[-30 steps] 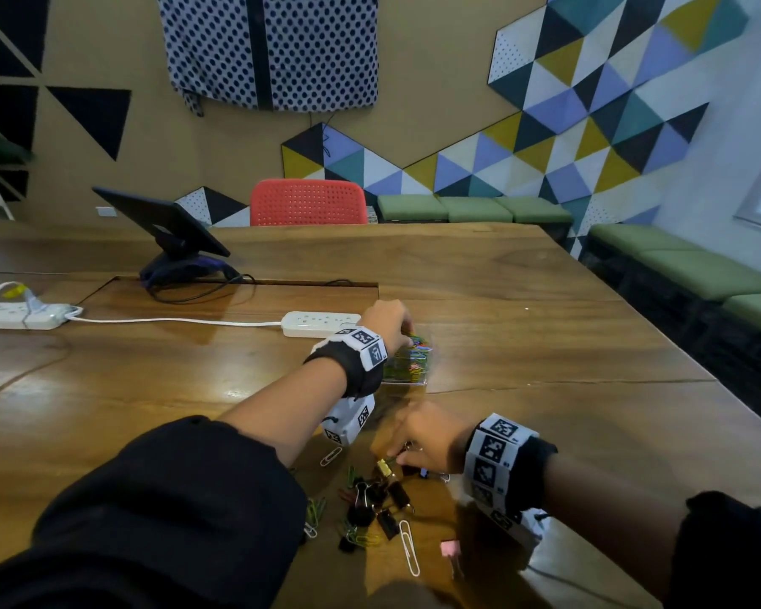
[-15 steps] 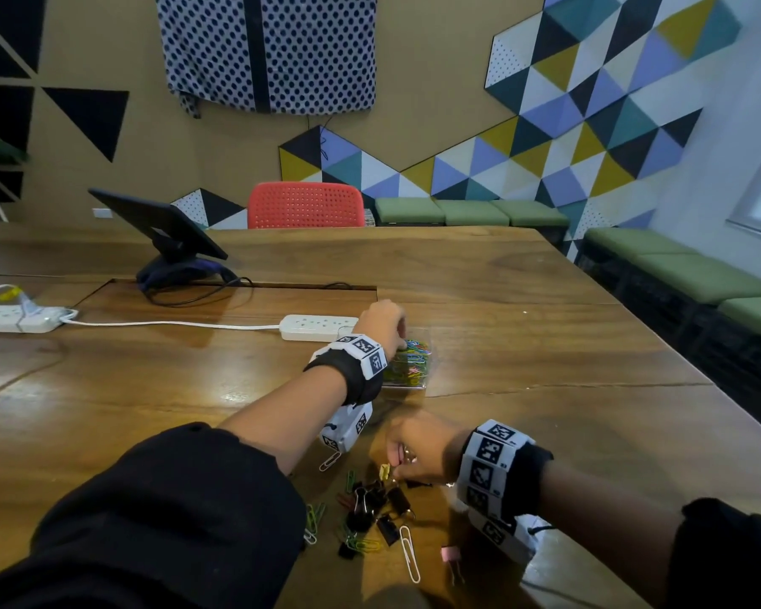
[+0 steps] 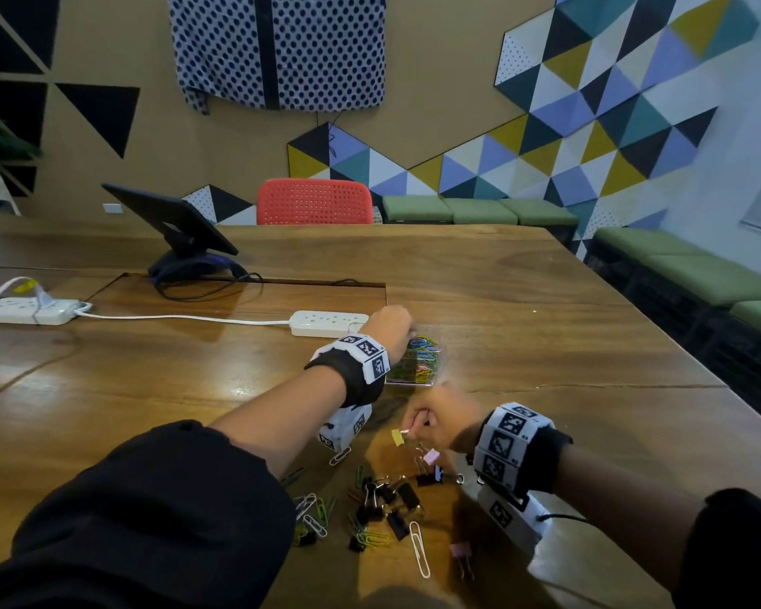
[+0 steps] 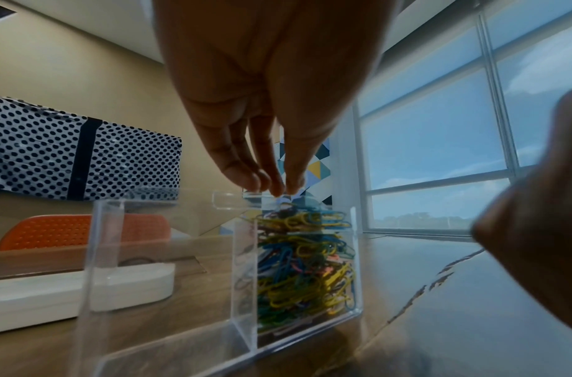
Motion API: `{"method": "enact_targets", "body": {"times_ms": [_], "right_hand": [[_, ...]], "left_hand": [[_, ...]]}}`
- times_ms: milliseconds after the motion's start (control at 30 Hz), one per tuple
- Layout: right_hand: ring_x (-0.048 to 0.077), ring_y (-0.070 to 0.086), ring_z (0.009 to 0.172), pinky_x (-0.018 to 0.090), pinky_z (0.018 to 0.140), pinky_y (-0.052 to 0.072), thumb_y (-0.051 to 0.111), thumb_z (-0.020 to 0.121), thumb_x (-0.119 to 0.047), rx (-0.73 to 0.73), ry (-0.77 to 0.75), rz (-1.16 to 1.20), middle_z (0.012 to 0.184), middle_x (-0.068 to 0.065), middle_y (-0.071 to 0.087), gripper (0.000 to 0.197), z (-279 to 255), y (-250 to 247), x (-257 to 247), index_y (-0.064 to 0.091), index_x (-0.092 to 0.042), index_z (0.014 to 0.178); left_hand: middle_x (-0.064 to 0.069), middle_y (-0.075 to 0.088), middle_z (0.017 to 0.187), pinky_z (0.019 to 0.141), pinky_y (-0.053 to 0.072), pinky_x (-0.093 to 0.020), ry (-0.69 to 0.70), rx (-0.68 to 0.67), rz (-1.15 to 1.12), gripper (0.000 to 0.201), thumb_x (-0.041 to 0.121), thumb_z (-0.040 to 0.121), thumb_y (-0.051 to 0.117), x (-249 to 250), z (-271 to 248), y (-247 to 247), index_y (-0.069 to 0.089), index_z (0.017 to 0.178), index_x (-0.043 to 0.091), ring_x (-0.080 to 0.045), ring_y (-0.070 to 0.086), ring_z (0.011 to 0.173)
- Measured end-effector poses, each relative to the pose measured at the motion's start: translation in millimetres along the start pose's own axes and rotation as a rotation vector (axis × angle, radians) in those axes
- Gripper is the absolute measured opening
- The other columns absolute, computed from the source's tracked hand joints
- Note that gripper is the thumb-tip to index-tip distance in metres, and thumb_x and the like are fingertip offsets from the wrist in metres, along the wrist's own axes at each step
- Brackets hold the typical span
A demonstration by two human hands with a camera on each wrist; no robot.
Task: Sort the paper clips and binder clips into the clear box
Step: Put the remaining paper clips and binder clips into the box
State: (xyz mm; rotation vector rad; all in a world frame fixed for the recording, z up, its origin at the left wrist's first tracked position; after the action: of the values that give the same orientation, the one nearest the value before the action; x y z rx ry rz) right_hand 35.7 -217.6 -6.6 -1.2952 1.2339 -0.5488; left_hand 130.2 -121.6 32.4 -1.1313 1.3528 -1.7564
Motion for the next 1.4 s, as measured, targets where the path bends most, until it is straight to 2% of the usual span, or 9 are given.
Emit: {"method": "enact_targets", "body": {"times_ms": [133, 233, 367, 500, 733, 867, 1133, 1267, 1400], "right_hand": [[-0.011, 0.053, 0.054, 0.006, 0.061, 0.039, 0.057, 0.084, -0.009, 0.086, 0.033, 0.060, 0.090, -0.002, 0.074, 0.018, 5, -5, 15, 0.072, -0.017, 0.093], [-0.009, 0.053, 0.060, 0.002, 0.060, 0.038, 0.062, 0.085, -0.014, 0.071, 0.052, 0.081, 0.084, -0.007, 0.069, 0.012, 6, 0, 21, 0.070, -0.018, 0.093], [0.011, 0.066, 0.081, 0.027, 0.081, 0.055, 0.062, 0.084, -0.014, 0.150, 0.101, 0.106, 0.079, -0.007, 0.067, 0.017, 9, 0, 27, 0.062, -0.028, 0.074], [0.017, 0.062, 0.087, 0.027, 0.077, 0.051, 0.052, 0.085, -0.014, 0.151, 0.089, -0.099, 0.093, -0.001, 0.066, 0.013, 9, -5, 30, 0.060, -0.024, 0.084], [0.007, 0.052, 0.098, 0.025, 0.089, 0.045, 0.061, 0.086, -0.018, 0.096, -0.118, -0.200, 0.108, -0.004, 0.059, 0.017, 12, -2, 11, 0.065, -0.022, 0.102], [0.005, 0.051, 0.090, 0.018, 0.078, 0.036, 0.066, 0.083, -0.015, -0.088, -0.216, -0.159, 0.091, -0.016, 0.054, 0.026, 15, 8, -3, 0.069, -0.021, 0.108], [0.005, 0.053, 0.086, 0.023, 0.080, 0.044, 0.068, 0.082, -0.019, -0.134, -0.138, -0.151, 0.092, -0.009, 0.057, 0.014, 15, 4, 3, 0.070, -0.019, 0.096], [0.009, 0.056, 0.086, 0.024, 0.079, 0.045, 0.066, 0.083, -0.020, -0.144, -0.095, -0.166, 0.093, -0.004, 0.062, 0.006, 15, 6, 10, 0.069, -0.019, 0.089], [0.007, 0.053, 0.083, 0.021, 0.075, 0.042, 0.061, 0.086, -0.016, -0.135, -0.067, -0.191, 0.088, -0.009, 0.057, 0.007, 12, 5, 9, 0.067, -0.019, 0.085]], "left_hand": [[-0.014, 0.053, 0.117, 0.092, 0.043, -0.036, 0.081, 0.081, -0.014, 0.033, 0.020, 0.094, 0.051, -1, -19, -7, 0.056, 0.124, 0.008, -0.029, 0.054, 0.108], [-0.007, 0.059, 0.103, 0.082, 0.046, -0.033, 0.119, 0.042, -0.052, 0.022, 0.027, 0.088, 0.058, -6, -45, -6, 0.062, 0.104, 0.012, -0.023, 0.058, 0.095], [-0.005, 0.067, 0.092, 0.067, 0.045, -0.026, 0.044, -0.299, 0.065, 0.024, 0.035, 0.084, 0.065, -21, -79, 11, 0.064, 0.092, 0.012, -0.018, 0.059, 0.080], [-0.010, 0.067, 0.103, 0.071, 0.044, -0.027, -0.046, -0.575, 0.191, 0.037, 0.035, 0.079, 0.071, -40, -103, 24, 0.062, 0.102, 0.007, -0.027, 0.062, 0.095], [-0.009, 0.071, 0.097, 0.072, 0.048, -0.030, -0.055, -0.532, 0.101, 0.023, 0.026, 0.078, 0.073, -53, -108, 31, 0.069, 0.092, 0.008, -0.024, 0.064, 0.091], [-0.009, 0.070, 0.098, 0.079, 0.050, -0.032, -0.033, -0.535, 0.101, 0.022, 0.025, 0.079, 0.072, -51, -110, 30, 0.069, 0.093, 0.009, -0.024, 0.064, 0.093], [-0.001, 0.071, 0.101, 0.065, 0.033, -0.003, 0.222, -0.530, -0.039, 0.018, 0.021, 0.081, 0.070, -29, -122, 18, 0.070, 0.095, 0.011, -0.012, 0.062, 0.097], [-0.006, 0.074, 0.096, 0.079, 0.041, -0.007, 0.286, -0.552, -0.059, 0.016, 0.013, 0.079, 0.072, -26, -126, 22, 0.071, 0.093, 0.007, -0.013, 0.067, 0.095], [-0.006, 0.074, 0.098, 0.076, 0.039, 0.000, 0.300, -0.559, -0.064, 0.020, 0.012, 0.080, 0.070, -24, -126, 24, 0.070, 0.100, 0.008, -0.013, 0.067, 0.096]]}}
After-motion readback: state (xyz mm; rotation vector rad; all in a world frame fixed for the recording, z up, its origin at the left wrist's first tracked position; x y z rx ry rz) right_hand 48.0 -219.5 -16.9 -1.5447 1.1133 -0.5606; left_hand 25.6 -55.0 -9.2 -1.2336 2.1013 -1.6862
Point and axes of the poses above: each hand's wrist, its own z-axis towards the middle knuckle, its own y-axis out of the palm, x = y × z, the point moved 3 cm from there along z, towards the middle knuckle
